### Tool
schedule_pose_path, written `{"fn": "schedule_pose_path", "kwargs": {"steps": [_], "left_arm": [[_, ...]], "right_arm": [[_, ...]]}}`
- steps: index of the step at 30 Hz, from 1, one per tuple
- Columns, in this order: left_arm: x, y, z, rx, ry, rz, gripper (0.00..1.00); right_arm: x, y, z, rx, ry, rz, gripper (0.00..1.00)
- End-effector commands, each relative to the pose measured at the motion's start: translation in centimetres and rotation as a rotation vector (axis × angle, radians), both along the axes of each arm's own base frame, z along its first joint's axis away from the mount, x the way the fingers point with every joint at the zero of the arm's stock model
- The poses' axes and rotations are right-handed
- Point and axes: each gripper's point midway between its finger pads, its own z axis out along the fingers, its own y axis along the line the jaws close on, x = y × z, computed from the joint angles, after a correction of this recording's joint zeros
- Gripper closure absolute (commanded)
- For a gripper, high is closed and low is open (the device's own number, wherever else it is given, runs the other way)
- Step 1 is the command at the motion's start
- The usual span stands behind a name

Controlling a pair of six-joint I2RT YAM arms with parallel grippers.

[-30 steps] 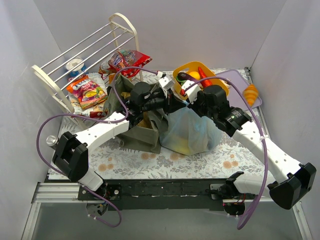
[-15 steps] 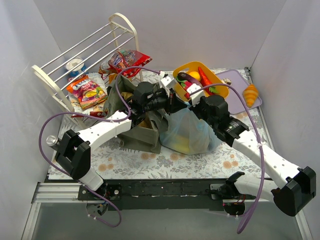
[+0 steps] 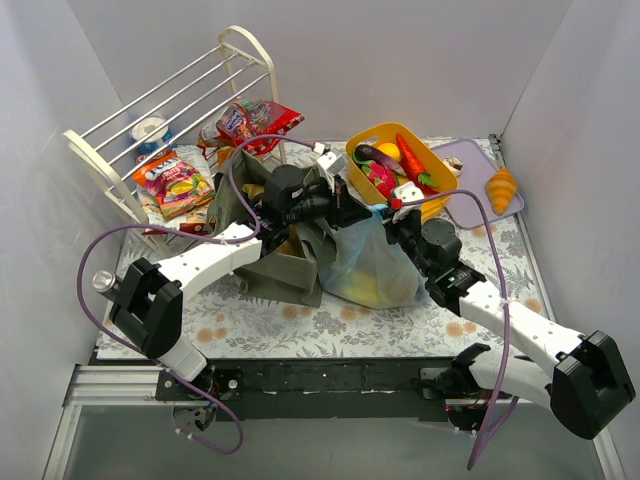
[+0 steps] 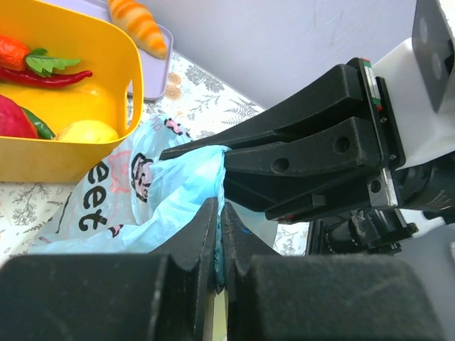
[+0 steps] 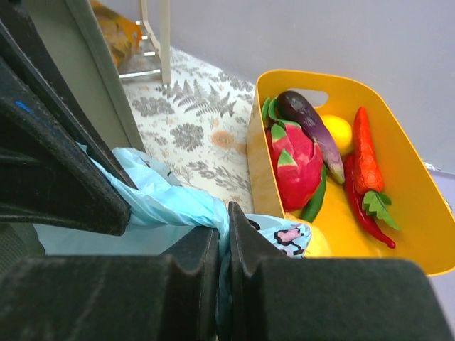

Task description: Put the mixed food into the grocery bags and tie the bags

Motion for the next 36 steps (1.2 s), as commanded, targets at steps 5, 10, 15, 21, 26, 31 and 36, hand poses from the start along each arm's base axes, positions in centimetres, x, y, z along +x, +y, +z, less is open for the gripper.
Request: {"fn": "schedule_pose_path", "kwargs": {"steps": [5,10,15,21,26,31,36], "left_arm": [[-3.6,-0.2,2.5,-0.097,0.055,-0.175,1.00],[-4.1,0.1,3.1,-0.144,0.096,-0.215,1.00],[-4.7,0.1,2.8,-0.180,0.146,-0.236,1.00],[-4.9,0.0,2.6,-0.224,0.195,-0.246,1.00],[-4.9,0.2,2.4,-0.226,0.203,-0.230,1.00],[-1.3,2.5,1.6,-0.129,0.125,-0.030,1.00],[0.7,4.4,0.9,-0.033,0.089,0.082,1.00]], "right_arm": [[2.2,-2.8,3.2,0.212,-0.111,-0.169,0.91],[1.6,-3.6,3.4,0.323,-0.143,-0.263,0.95],[1.4,-2.6,4.5,0.430,-0.175,-0.246,0.96],[1.1,-1.4,4.4,0.480,-0.189,-0.220,0.97],[1.1,-1.7,3.7,0.491,-0.186,-0.236,0.96],[0.5,-1.5,3.1,0.338,-0.113,-0.210,0.64],[-2.2,-2.7,2.5,0.230,-0.025,-0.164,0.31]]}}
